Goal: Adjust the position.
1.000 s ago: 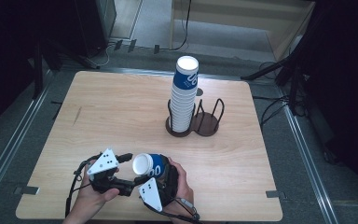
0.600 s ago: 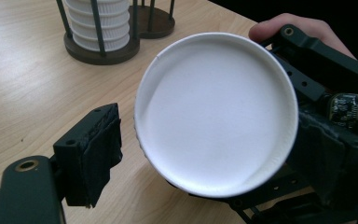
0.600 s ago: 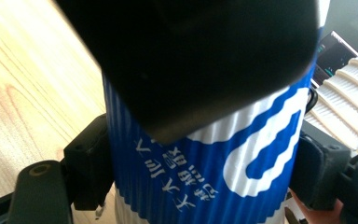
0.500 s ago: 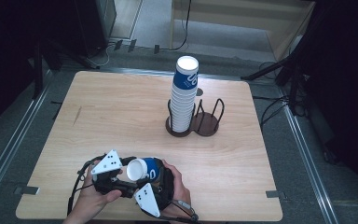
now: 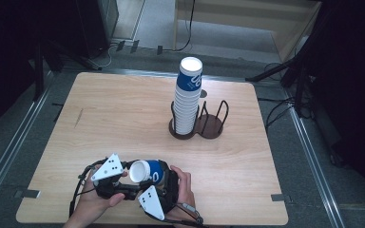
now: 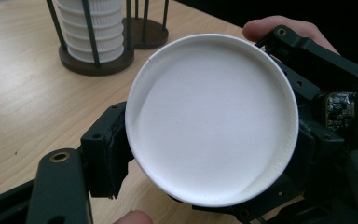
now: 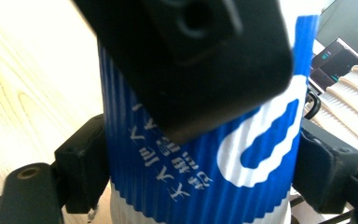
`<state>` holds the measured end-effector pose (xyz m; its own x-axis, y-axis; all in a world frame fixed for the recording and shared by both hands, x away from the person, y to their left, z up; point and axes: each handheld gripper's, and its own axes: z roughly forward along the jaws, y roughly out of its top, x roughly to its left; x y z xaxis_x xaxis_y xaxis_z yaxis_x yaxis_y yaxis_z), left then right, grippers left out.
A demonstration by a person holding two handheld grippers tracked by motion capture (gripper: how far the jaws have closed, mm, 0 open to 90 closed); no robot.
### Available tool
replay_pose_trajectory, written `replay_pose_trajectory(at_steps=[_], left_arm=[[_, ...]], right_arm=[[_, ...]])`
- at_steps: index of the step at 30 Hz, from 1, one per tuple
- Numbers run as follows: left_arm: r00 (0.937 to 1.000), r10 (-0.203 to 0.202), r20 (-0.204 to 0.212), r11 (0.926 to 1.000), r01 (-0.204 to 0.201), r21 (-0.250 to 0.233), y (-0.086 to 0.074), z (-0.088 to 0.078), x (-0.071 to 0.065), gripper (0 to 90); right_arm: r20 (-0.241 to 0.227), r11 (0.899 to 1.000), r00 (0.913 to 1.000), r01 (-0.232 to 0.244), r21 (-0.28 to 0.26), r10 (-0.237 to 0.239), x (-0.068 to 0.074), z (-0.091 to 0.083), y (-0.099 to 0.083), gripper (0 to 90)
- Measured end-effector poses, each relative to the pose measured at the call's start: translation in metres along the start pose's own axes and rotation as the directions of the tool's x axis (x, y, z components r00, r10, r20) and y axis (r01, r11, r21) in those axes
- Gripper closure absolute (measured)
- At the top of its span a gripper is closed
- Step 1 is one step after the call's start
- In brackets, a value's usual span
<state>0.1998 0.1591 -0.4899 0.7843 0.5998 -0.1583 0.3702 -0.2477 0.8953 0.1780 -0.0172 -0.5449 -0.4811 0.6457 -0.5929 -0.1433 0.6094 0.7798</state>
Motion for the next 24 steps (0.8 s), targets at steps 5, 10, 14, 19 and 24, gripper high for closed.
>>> replay_pose_trajectory(at_steps=[5, 10, 14, 19, 24], left_arm=[[0.9996, -0.026, -0.012, 0.9993, 0.025, -0.027, 0.001, -0.005, 0.004, 27.3], [0.9958, -0.082, -0.040, 0.9947, 0.080, -0.065, 0.001, -0.011, 0.014, 27.4], [0.9916, -0.108, -0.071, 0.9918, 0.103, -0.076, -0.001, -0.015, 0.020, 27.4], [0.9869, -0.137, -0.086, 0.9847, 0.126, -0.120, 0.000, -0.020, 0.024, 27.5], [0.9787, -0.163, -0.126, 0.9700, 0.135, -0.202, -0.003, -0.022, 0.027, 27.4]], right_arm=[[-0.009, 1.000, 0.9995, -0.031, 0.000, 0.031, -0.006, -0.002, 0.001, 10.4], [-0.019, 0.997, 0.9973, -0.071, -0.012, 0.070, -0.012, -0.005, 0.002, 6.4], [-0.019, 0.995, 0.9948, -0.101, -0.018, 0.101, -0.018, -0.006, 0.002, 5.8], [-0.028, 0.988, 0.9879, -0.152, -0.005, 0.152, -0.023, -0.006, 0.000, 5.4], [-0.034, 0.978, 0.9772, -0.210, -0.004, 0.210, -0.027, -0.007, 0.001, 5.9]])
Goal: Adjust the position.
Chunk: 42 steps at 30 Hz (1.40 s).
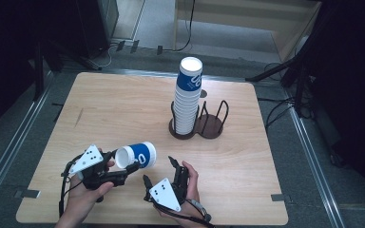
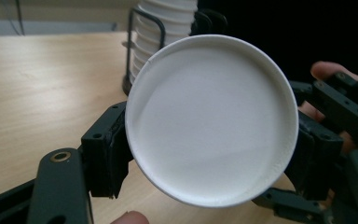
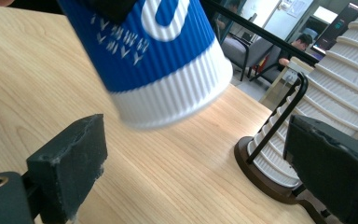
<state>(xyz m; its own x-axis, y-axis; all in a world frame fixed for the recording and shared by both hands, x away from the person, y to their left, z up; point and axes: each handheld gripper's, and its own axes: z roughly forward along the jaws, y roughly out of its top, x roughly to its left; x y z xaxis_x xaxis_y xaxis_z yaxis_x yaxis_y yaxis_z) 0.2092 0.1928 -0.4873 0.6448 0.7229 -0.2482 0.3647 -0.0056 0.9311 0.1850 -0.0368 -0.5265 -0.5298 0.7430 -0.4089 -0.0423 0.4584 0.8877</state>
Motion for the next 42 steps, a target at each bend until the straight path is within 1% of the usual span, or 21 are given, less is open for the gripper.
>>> replay_pose_trajectory(at_steps=[3, 4, 6, 8, 10, 12, 15, 17, 20, 21, 23, 25, 29, 31, 34, 36, 37, 38, 39, 40, 42], left_arm=[[0.9994, 0.016, -0.030, 0.9991, -0.017, -0.039, -0.002, 0.001, 0.002, 27.4], [0.9993, 0.014, -0.034, 0.9984, -0.016, -0.055, -0.003, 0.001, 0.002, 27.4], [0.9984, 0.031, -0.048, 0.9957, -0.035, -0.086, -0.004, 0.001, 0.003, 27.4], [0.9987, 0.028, -0.042, 0.9936, -0.033, -0.108, -0.005, 0.001, 0.004, 27.4], [0.9989, 0.031, -0.035, 0.9889, -0.036, -0.144, -0.006, 0.002, 0.005, 27.4], [0.9991, 0.030, -0.028, 0.9840, -0.035, -0.175, -0.007, 0.002, 0.005, 27.4], [0.9985, 0.040, -0.036, 0.9783, -0.047, -0.202, -0.009, 0.003, 0.006, 27.4], [0.9988, 0.034, -0.034, 0.9755, -0.041, -0.216, -0.009, 0.003, 0.007, 27.4], [0.9990, 0.025, -0.036, 0.9713, -0.033, -0.235, -0.009, 0.002, 0.009, 27.5], [0.9989, 0.027, -0.039, 0.9696, -0.036, -0.242, -0.009, 0.002, 0.009, 27.5], [0.9987, 0.026, -0.044, 0.9667, -0.036, -0.253, -0.009, 0.002, 0.010, 27.5], [0.9986, 0.023, -0.047, 0.9637, -0.035, -0.265, -0.009, 0.001, 0.011, 27.5], [0.9981, 0.031, -0.054, 0.9580, -0.045, -0.283, -0.010, 0.001, 0.012, 27.5], [0.9980, 0.030, -0.056, 0.9565, -0.045, -0.288, -0.010, 0.001, 0.014, 27.6], [0.9981, 0.031, -0.054, 0.9552, -0.045, -0.292, -0.011, 0.001, 0.015, 27.7], [0.9981, 0.033, -0.052, 0.9545, -0.047, -0.294, -0.011, 0.002, 0.014, 27.7], [0.9979, 0.037, -0.053, 0.9541, -0.051, -0.295, -0.012, 0.002, 0.014, 27.6], [0.9980, 0.037, -0.051, 0.9539, -0.050, -0.296, -0.012, 0.003, 0.013, 27.6], [0.9980, 0.037, -0.050, 0.9532, -0.051, -0.298, -0.012, 0.004, 0.013, 27.6], [0.9978, 0.043, -0.050, 0.9529, -0.056, -0.298, -0.013, 0.004, 0.013, 27.6], [0.9977, 0.045, -0.050, 0.9510, -0.058, -0.304, -0.013, 0.005, 0.012, 27.6]], right_arm=[[0.005, 1.000, 0.9999, -0.015, 0.000, 0.015, -0.001, 0.000, 0.000, 6.4], [0.008, 1.000, 0.9996, -0.027, 0.001, 0.027, -0.002, 0.000, 0.000, 6.4], [0.005, 0.998, 0.9983, -0.058, 0.007, 0.058, -0.004, 0.001, 0.000, 6.4], [-0.011, 0.996, 0.9958, -0.090, 0.020, 0.091, -0.005, 0.001, 0.000, 7.2], [-0.016, 0.993, 0.9931, -0.115, 0.022, 0.116, -0.006, 0.001, 0.001, 11.8], [-0.028, 0.987, 0.9870, -0.157, 0.031, 0.158, -0.007, 0.001, 0.003, 13.9], [-0.020, 0.970, 0.9707, -0.238, 0.046, 0.239, -0.010, -0.001, 0.008, 17.8], [-0.022, 0.959, 0.9598, -0.278, 0.056, 0.280, -0.011, -0.001, 0.012, 19.4], [-0.009, 0.948, 0.9506, -0.309, 0.072, 0.310, -0.011, 0.000, 0.018, 13.0], [-0.005, 0.941, 0.9437, -0.330, 0.078, 0.331, -0.011, 0.001, 0.021, 10.3], [-0.005, 0.922, 0.9250, -0.378, 0.086, 0.380, -0.012, 0.001, 0.024, 4.9], [-0.006, 0.899, 0.9030, -0.427, 0.092, 0.429, -0.013, 0.004, 0.026, 2.6], [0.003, 0.842, 0.8457, -0.532, 0.088, 0.534, -0.017, 0.007, 0.029, 1.8], [0.020, 0.823, 0.8263, -0.563, 0.081, 0.563, -0.018, 0.008, 0.032, 1.8], [0.042, 0.800, 0.8023, -0.597, 0.065, 0.595, -0.020, 0.009, 0.036, 1.8], [0.053, 0.778, 0.7807, -0.625, 0.058, 0.623, -0.022, 0.009, 0.037, 1.9], [0.055, 0.763, 0.7653, -0.644, 0.056, 0.641, -0.024, 0.009, 0.038, 1.9], [0.059, 0.750, 0.7522, -0.659, 0.054, 0.656, -0.025, 0.010, 0.038, 1.9], [0.063, 0.730, 0.7324, -0.681, 0.054, 0.678, -0.026, 0.010, 0.039, 1.9], [0.063, 0.719, 0.7211, -0.693, 0.052, 0.690, -0.026, 0.010, 0.040, 1.9], [0.064, 0.689, 0.6908, -0.723, 0.051, 0.720, -0.026, 0.010, 0.041, 1.9]])
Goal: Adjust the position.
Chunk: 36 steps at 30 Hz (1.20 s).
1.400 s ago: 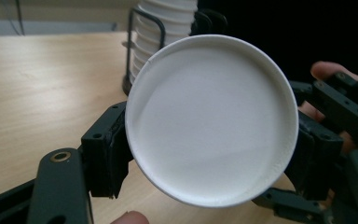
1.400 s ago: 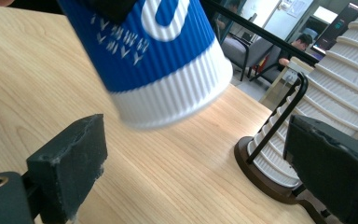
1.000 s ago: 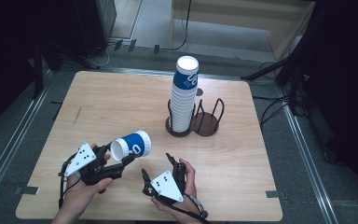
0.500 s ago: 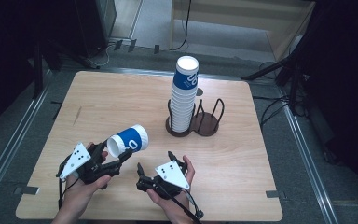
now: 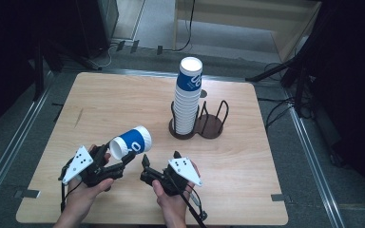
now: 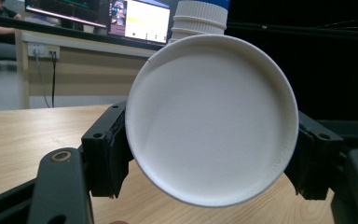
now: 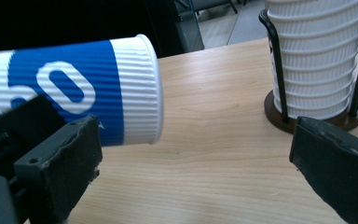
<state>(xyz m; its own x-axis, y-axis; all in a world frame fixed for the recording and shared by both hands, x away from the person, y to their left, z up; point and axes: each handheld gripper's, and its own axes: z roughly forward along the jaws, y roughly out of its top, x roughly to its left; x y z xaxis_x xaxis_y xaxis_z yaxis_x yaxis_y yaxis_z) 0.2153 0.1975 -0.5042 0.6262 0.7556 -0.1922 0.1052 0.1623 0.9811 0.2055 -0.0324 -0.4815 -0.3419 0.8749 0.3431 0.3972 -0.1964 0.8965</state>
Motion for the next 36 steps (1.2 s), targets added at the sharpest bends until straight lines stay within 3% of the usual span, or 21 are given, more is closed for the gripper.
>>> replay_pose_trajectory(at_steps=[6, 9, 12, 17, 20, 23, 25, 29, 31, 33, 35, 36], left_arm=[[0.9999, 0.013, -0.002, 0.9999, -0.013, -0.011, -0.002, 0.002, -0.003, 27.6], [0.9999, 0.014, -0.002, 0.9998, -0.014, -0.016, -0.003, 0.003, -0.004, 27.6], [0.9997, 0.025, -0.002, 0.9995, -0.025, -0.019, -0.004, 0.004, -0.004, 27.6], [0.9996, 0.029, 0.004, 0.9993, -0.029, -0.023, -0.005, 0.004, -0.006, 27.7], [0.9994, 0.033, 0.005, 0.9991, -0.033, -0.027, -0.005, 0.005, -0.007, 27.7], [0.9993, 0.038, 0.006, 0.9989, -0.038, -0.028, -0.005, 0.005, -0.008, 27.7], [0.9992, 0.038, 0.009, 0.9989, -0.038, -0.027, -0.006, 0.005, -0.008, 27.7], [0.9992, 0.038, 0.011, 0.9990, -0.038, -0.025, -0.007, 0.006, -0.008, 27.7], [0.9992, 0.039, 0.012, 0.9990, -0.039, -0.024, -0.007, 0.006, -0.008, 27.7], [0.9991, 0.041, 0.013, 0.9988, -0.041, -0.025, -0.007, 0.006, -0.009, 27.7], [0.9991, 0.040, 0.016, 0.9989, -0.040, -0.026, -0.007, 0.006, -0.010, 27.7], [0.9989, 0.043, 0.018, 0.9988, -0.042, -0.026, -0.007, 0.007, -0.010, 27.7]], right_arm=[[-0.012, 0.989, 0.9893, -0.145, -0.001, 0.145, 0.004, 0.002, 0.004, 1.9], [-0.019, 0.974, 0.9741, -0.225, 0.001, 0.225, 0.004, 0.002, 0.005, 1.9], [-0.032, 0.951, 0.9500, -0.310, 0.005, 0.310, 0.003, 0.003, 0.008, 2.0], [-0.053, 0.895, 0.8937, -0.445, 0.024, 0.446, 0.002, 0.006, 0.010, 2.2], [-0.060, 0.850, 0.8483, -0.524, 0.044, 0.526, 0.003, 0.008, 0.010, 2.4], [-0.072, 0.800, 0.7964, -0.597, 0.061, 0.600, 0.004, 0.009, 0.011, 2.5], [-0.078, 0.773, 0.7686, -0.631, 0.072, 0.635, 0.004, 0.009, 0.011, 2.5], [-0.098, 0.736, 0.7298, -0.669, 0.104, 0.677, 0.003, 0.013, 0.010, 0.9], [-0.100, 0.723, 0.7165, -0.681, 0.112, 0.690, 0.002, 0.014, 0.010, 0.6], [-0.099, 0.699, 0.6920, -0.704, 0.124, 0.715, 0.002, 0.015, 0.009, 0.6], [-0.100, 0.664, 0.6568, -0.734, 0.141, 0.747, -0.001, 0.017, 0.009, 0.6], [-0.102, 0.643, 0.6352, -0.751, 0.150, 0.766, -0.002, 0.018, 0.009, 0.6]])
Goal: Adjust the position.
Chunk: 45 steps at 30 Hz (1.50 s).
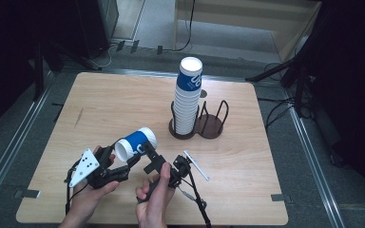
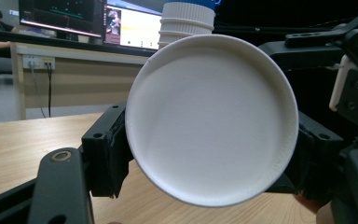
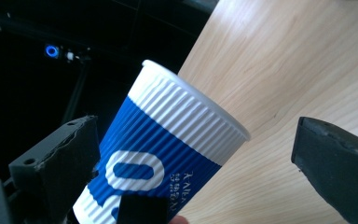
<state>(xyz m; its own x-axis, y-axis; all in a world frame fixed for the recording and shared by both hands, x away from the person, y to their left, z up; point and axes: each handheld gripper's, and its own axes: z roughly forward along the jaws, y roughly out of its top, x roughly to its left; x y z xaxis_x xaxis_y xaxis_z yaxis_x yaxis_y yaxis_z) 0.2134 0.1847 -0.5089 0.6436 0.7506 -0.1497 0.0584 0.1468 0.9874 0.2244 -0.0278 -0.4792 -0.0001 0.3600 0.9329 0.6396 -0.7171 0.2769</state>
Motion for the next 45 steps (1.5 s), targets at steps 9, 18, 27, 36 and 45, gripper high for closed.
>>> replay_pose_trajectory(at_steps=[9, 18, 27, 36, 45], left_arm=[[0.9999, 0.010, 0.007, 0.9999, -0.010, 0.007, -0.002, 0.001, -0.002, 27.7], [0.9998, 0.009, 0.017, 0.9999, -0.009, 0.009, -0.002, 0.002, -0.004, 27.7], [0.9995, 0.011, 0.030, 0.9999, -0.012, 0.011, -0.002, 0.003, -0.005, 27.7], [0.9991, 0.004, 0.042, 0.9999, -0.005, 0.016, -0.003, 0.003, -0.007, 27.9], [0.9986, 0.014, 0.051, 0.9997, -0.015, 0.020, -0.002, 0.003, -0.008, 28.0]], right_arm=[[-0.028, 0.988, 0.9889, -0.145, 0.048, 0.146, -0.007, 0.006, 0.000, 0.6], [-0.054, 0.974, 0.9748, -0.213, 0.072, 0.217, -0.006, 0.008, 0.000, 0.6], [-0.062, 0.961, 0.9625, -0.257, 0.103, 0.264, -0.007, 0.013, 0.002, 0.6], [-0.067, 0.943, 0.9476, -0.300, 0.146, 0.312, -0.010, 0.021, 0.006, 0.7], [-0.063, 0.932, 0.9385, -0.327, 0.157, 0.340, -0.013, 0.026, 0.009, 0.6]])
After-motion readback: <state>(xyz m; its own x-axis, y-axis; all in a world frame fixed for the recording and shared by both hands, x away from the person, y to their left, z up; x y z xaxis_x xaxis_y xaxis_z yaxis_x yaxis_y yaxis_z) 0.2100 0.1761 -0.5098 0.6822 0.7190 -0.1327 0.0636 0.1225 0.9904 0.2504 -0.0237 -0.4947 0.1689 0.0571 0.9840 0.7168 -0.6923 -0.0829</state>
